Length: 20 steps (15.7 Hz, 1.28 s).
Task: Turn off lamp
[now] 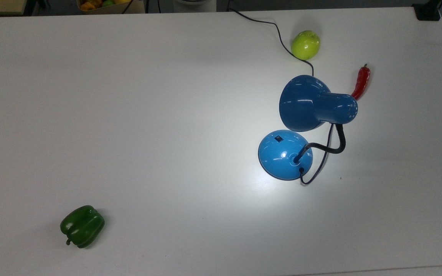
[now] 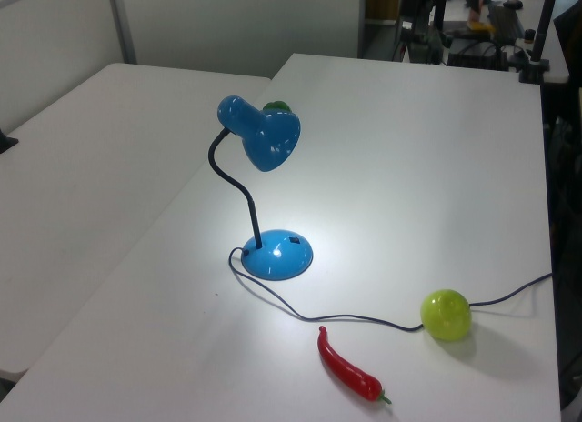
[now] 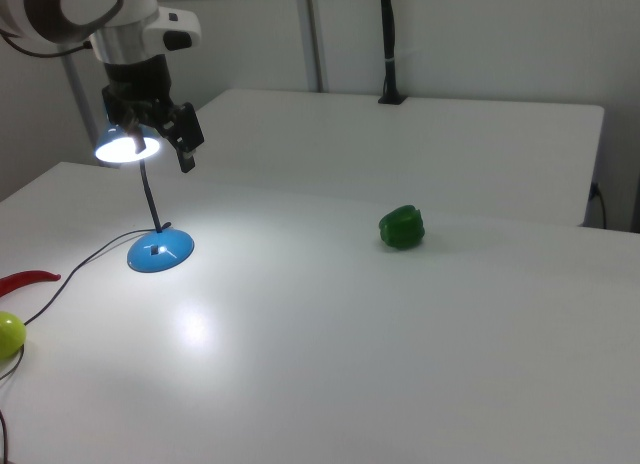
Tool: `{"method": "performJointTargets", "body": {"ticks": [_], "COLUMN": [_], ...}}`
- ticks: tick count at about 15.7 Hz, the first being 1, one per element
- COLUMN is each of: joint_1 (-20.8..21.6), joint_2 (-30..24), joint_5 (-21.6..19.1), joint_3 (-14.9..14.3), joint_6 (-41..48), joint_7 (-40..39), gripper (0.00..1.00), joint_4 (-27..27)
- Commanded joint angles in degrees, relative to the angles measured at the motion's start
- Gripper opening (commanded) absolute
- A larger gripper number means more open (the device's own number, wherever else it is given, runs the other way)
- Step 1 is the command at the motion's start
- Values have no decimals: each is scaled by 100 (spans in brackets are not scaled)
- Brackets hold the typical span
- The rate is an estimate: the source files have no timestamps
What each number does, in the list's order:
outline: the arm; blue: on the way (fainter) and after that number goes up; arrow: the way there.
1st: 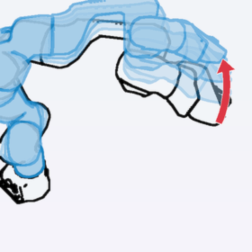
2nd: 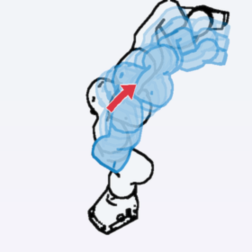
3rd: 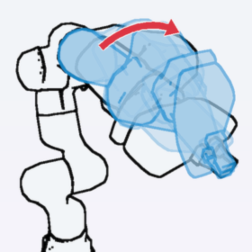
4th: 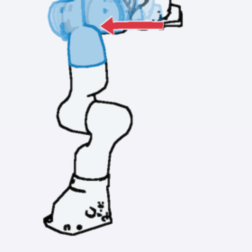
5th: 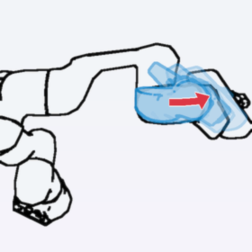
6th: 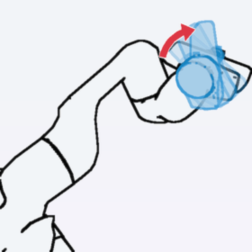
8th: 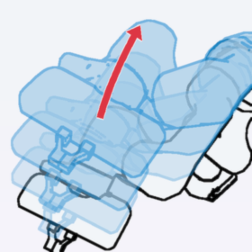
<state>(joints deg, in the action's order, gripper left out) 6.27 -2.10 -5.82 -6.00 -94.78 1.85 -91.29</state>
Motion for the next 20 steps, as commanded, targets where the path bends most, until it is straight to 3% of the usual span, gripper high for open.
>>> {"method": "performJointTargets", "body": {"ticks": [1,12,14,15,16,20], "joint_1": [224,234,235,226,226,226], "joint_2": [-160,-125,-107,-98,-89,-80], "joint_5": [-69,-34,-34,-34,-42,-78], "joint_3": [-42,-68,-68,-68,-68,-60], "joint_6": [-181,-252,-269,-278,-287,-278], "joint_7": [-106,-176,-193,-202,-202,-211], "gripper": [100,100,92,81,81,49], "joint_4": [-327,-328,-328,-328,-328,-346]}}
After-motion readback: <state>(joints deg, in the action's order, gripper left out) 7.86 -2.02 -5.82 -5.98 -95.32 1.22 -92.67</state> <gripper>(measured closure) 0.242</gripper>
